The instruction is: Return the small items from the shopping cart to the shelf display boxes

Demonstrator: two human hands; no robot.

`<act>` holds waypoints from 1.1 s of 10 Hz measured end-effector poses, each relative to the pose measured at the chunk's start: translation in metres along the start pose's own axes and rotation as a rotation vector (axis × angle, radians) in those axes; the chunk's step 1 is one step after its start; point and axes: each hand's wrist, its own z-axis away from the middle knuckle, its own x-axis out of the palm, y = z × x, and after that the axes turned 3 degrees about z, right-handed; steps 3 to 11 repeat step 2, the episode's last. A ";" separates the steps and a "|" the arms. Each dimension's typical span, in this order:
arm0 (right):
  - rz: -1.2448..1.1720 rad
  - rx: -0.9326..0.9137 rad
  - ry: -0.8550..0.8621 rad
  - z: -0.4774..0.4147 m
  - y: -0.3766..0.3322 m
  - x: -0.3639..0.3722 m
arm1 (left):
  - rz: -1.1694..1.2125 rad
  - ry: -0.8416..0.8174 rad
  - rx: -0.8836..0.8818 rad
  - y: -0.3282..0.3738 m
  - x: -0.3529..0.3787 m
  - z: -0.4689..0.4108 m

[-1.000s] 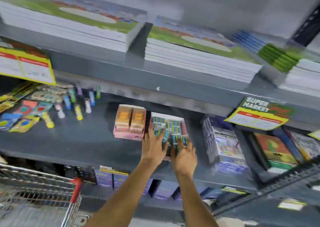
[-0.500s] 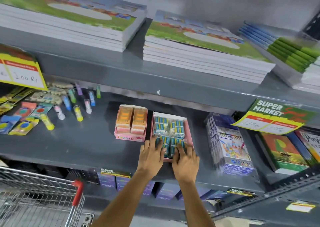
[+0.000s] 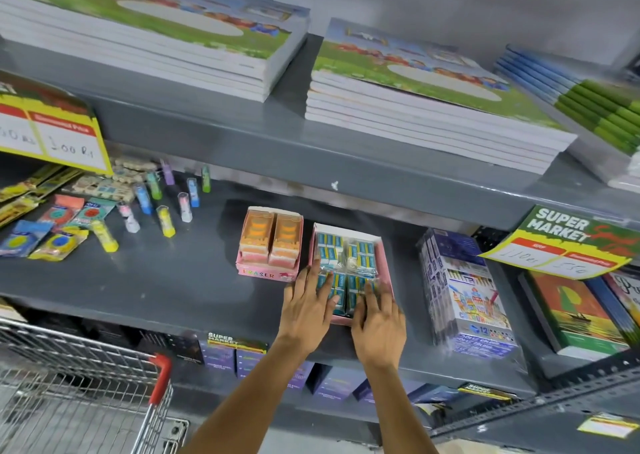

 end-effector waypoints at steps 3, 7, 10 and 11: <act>-0.207 -0.128 0.273 0.004 -0.037 -0.030 | 0.161 0.298 0.216 0.001 -0.028 0.010; -0.207 -0.128 0.273 0.004 -0.037 -0.030 | 0.161 0.298 0.216 0.001 -0.028 0.010; -0.207 -0.128 0.273 0.004 -0.037 -0.030 | 0.161 0.298 0.216 0.001 -0.028 0.010; -0.207 -0.128 0.273 0.004 -0.037 -0.030 | 0.161 0.298 0.216 0.001 -0.028 0.010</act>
